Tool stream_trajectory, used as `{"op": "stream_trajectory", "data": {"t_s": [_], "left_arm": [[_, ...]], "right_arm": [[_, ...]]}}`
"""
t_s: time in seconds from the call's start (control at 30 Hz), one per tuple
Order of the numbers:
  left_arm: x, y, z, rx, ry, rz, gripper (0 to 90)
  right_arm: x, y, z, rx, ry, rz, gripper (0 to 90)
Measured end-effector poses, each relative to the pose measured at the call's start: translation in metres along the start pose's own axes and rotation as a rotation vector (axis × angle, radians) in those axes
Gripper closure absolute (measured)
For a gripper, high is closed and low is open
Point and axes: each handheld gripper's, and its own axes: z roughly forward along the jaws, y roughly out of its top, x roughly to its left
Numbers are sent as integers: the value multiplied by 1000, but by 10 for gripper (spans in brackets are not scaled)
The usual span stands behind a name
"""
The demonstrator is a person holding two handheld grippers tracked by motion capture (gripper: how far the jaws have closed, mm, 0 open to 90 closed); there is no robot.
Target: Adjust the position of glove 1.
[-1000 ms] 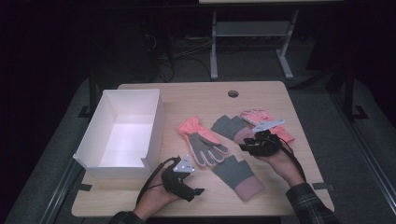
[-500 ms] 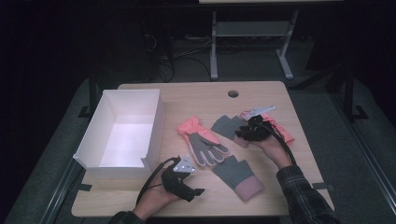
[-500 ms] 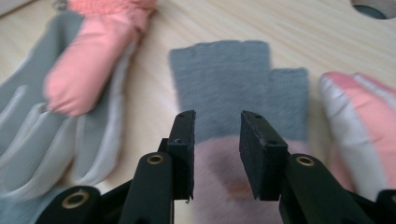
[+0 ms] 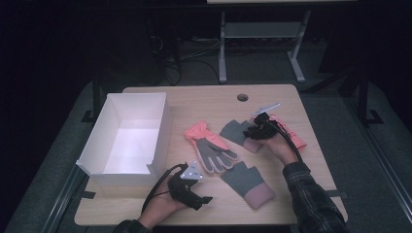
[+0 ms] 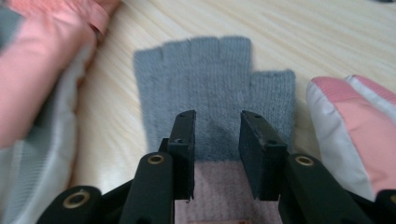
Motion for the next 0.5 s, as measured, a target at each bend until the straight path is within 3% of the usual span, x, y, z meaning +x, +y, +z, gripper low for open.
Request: {"op": "stream_trajectory", "data": {"t_s": [0.13, 0.2, 0.5], "left_arm": [[0, 0, 0, 6, -1, 2, 143], [0, 0, 0, 6, -1, 2, 143], [0, 0, 2, 22, -6, 11, 143]], "right_arm": [[-2, 0, 11, 36, -13, -19, 671], [0, -1, 16, 51, -18, -58, 692], [4, -1, 18, 50, -46, -110, 845]]}}
